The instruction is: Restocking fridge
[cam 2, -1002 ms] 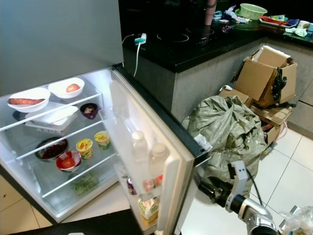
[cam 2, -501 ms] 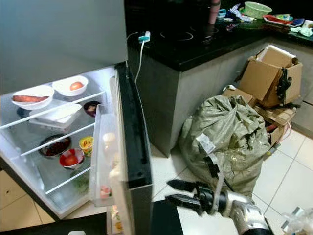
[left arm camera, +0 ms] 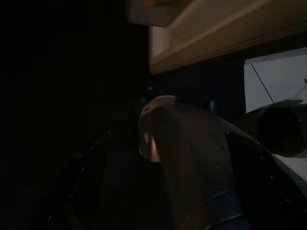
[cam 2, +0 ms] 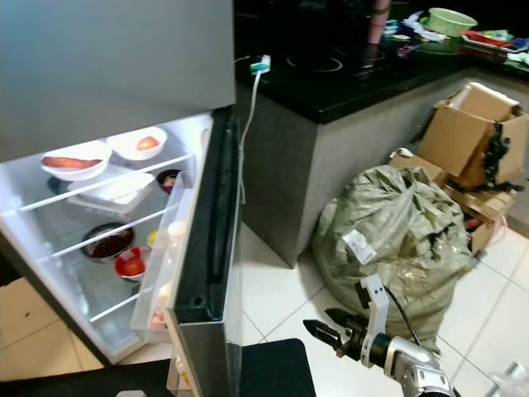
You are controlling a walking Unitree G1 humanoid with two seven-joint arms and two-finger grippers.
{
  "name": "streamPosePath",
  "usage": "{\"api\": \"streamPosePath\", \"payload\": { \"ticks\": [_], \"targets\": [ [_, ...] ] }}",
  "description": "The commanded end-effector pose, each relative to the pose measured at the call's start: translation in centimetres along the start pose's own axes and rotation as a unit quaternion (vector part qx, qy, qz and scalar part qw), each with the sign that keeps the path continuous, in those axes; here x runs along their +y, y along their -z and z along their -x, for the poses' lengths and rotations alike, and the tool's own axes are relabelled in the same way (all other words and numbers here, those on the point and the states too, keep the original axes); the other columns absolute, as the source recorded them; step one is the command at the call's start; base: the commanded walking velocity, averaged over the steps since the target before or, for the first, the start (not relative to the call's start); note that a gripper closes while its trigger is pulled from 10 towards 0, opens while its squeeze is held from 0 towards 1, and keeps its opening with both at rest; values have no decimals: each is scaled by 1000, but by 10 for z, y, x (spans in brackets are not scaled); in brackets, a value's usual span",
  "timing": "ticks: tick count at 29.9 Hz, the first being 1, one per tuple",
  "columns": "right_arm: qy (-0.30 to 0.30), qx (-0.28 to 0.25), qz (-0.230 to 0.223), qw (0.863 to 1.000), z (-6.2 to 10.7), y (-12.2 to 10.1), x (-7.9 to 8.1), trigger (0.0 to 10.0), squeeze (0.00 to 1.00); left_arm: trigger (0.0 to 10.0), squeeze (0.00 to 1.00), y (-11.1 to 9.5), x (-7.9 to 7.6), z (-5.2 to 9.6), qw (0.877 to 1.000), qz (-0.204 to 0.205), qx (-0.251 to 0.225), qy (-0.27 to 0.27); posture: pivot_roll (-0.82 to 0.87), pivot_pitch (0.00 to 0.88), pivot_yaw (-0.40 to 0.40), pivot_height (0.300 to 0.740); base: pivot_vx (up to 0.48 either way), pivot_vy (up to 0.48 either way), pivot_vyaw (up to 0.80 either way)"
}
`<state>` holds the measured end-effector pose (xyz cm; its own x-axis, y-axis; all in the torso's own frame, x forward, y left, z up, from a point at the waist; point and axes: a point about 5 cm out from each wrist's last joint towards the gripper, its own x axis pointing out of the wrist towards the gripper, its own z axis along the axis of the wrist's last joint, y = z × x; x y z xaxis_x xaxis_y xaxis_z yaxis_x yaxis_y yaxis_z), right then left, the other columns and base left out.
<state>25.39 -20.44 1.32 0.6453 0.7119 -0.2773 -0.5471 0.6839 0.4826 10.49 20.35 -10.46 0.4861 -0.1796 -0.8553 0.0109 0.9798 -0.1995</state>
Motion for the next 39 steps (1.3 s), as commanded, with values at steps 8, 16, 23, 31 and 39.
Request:
{"api": "streamPosePath", "payload": {
  "ticks": [8, 16, 23, 31, 39],
  "targets": [
    [2, -14, 28, 1000, -9, -7, 0, 10000, 0, 10000, 0, 17, -4, 2, 999, 8, 33, 2, -72, 23, -62, 740, 0, 0, 712],
    [-14, -27, 49, 998, -16, -19, 5, 10000, 0, 10000, 0, 19, -5, 2, 999, 8, 36, 2, -74, 23, -62, 740, 0, 0, 712],
    [-39, -46, 77, 995, -27, -34, 13, 10000, 0, 10000, 0, 18, -5, 2, 999, 6, 36, 0, -69, 18, -65, 740, 0, 0, 710],
    [-47, -69, 105, 991, -39, -53, 21, 10000, 0, 10000, 0, 17, -4, 2, 999, 5, 36, -4, -65, 13, -67, 740, 0, 0, 710],
    [-30, -81, 139, 986, -52, -69, 26, 10000, 0, 10000, 0, 18, -5, 2, 999, 6, 35, -6, -61, 11, -72, 740, 0, 0, 706]
  ]
}}
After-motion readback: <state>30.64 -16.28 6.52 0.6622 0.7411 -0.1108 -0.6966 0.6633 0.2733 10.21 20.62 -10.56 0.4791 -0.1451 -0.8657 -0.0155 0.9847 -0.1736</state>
